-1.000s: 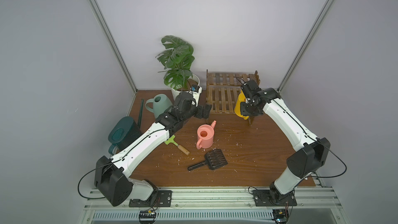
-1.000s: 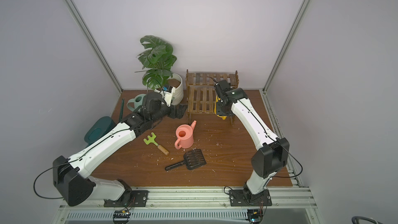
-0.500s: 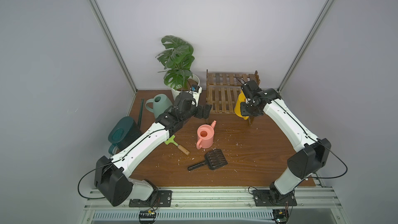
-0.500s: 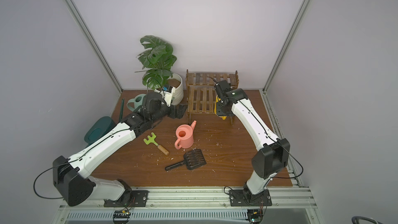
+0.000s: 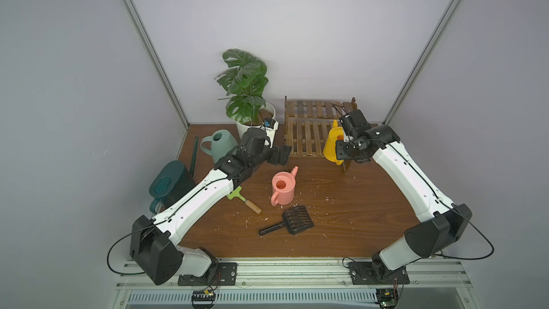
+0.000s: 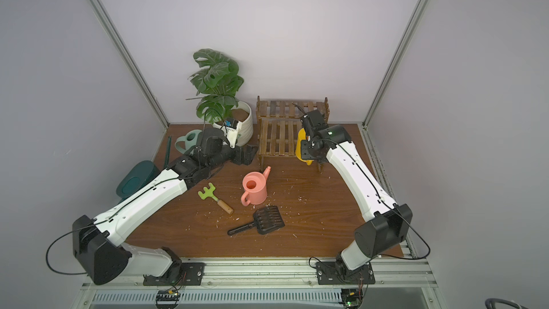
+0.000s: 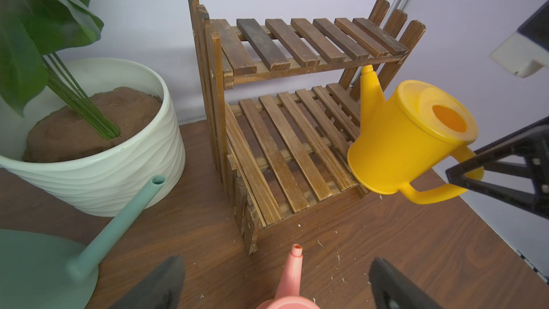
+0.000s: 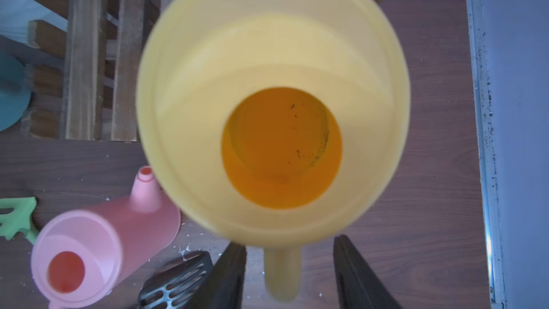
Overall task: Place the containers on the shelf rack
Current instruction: 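Place the container on the shelf.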
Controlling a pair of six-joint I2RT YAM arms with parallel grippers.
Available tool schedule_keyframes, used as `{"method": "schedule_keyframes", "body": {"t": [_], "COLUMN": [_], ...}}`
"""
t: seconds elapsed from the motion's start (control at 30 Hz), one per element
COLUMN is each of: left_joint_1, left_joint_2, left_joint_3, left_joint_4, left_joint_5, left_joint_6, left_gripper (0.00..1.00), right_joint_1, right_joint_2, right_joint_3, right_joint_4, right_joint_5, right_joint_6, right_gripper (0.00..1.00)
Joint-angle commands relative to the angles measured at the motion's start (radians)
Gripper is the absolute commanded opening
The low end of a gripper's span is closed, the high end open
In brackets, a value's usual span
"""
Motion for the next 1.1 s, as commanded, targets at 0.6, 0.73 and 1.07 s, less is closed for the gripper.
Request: {"method": "schedule_keyframes", "body": {"t": [0.6, 0.73, 1.07], "left_joint_1": [0.076, 0.159, 0.345], "left_joint_2": [-0.158, -0.173, -0.097], "left_joint_3": [-0.043, -0.064, -0.057], "left_joint_4": [-0.194, -0.222, -0.237], "left_joint_5": [-0.253, -0.248, -0.097], "left_joint_6": [-0.190, -0.212, -0.189], "left_gripper": [0.99, 0.99, 0.99], "right_joint_1": [-0.004, -0.004, -0.004], "right_joint_2": [-0.146, -0.154, -0.169], "right_joint_3": [0.106, 0.135, 0.139], "right_joint_4": [0.042, 0.062, 0.137], "right_joint_5": [-0.012, -0.046, -0.170], "right_joint_6": [-0.108, -0.138, -0.186], "right_gripper": [0.68, 0.70, 0.72]}}
